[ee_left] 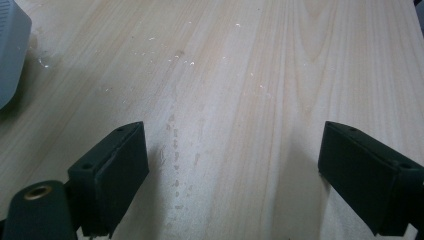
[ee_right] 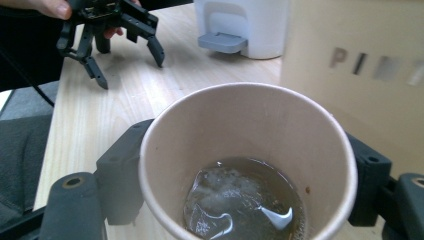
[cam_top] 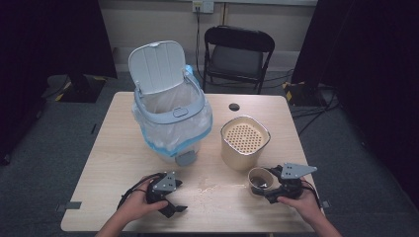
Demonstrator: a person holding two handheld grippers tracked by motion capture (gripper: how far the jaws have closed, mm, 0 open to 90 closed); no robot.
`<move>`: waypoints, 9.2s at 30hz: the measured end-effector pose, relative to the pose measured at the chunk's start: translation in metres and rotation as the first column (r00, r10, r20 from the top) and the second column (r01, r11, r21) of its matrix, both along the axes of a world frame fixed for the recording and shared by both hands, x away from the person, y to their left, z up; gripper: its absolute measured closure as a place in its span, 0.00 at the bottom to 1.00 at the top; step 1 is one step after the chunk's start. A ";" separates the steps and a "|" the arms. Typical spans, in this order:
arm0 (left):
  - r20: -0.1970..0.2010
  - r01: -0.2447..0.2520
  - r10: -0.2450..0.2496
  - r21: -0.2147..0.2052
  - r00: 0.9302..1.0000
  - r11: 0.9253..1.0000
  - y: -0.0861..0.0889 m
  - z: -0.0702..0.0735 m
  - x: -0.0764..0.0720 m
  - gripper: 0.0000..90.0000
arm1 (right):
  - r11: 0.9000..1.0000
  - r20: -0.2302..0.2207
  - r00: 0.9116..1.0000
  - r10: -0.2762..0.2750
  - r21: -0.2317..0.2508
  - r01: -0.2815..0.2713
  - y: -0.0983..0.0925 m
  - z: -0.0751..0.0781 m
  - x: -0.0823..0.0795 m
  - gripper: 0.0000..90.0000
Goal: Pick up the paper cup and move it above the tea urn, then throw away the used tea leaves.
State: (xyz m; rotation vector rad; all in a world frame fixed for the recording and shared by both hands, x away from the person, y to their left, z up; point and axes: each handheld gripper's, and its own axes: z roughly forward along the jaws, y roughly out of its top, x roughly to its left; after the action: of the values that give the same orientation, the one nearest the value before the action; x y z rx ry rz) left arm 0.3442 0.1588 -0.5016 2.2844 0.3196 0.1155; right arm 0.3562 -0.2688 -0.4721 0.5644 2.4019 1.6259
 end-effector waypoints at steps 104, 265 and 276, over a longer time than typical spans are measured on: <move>-0.003 0.012 -0.012 0.015 1.000 1.000 -0.001 0.000 0.000 0.10 | 0.940 0.079 0.945 -0.317 -0.106 0.324 -0.065 0.039 0.122 0.29; -0.002 0.048 -0.048 0.043 0.999 0.998 -0.005 0.000 -0.001 0.00 | 0.979 0.105 0.983 -0.153 -0.122 0.165 0.066 0.181 0.160 0.29; 0.000 0.050 -0.050 0.045 0.999 0.998 -0.005 0.000 -0.001 0.00 | 0.982 0.097 0.986 -0.137 -0.120 0.148 0.080 0.193 0.162 0.29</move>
State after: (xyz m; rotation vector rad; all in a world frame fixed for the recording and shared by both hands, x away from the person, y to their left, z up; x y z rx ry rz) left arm 0.3431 0.1538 -0.5014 2.3351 0.2618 0.0987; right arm 0.5184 -0.1892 -0.2794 0.6136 2.3225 1.3995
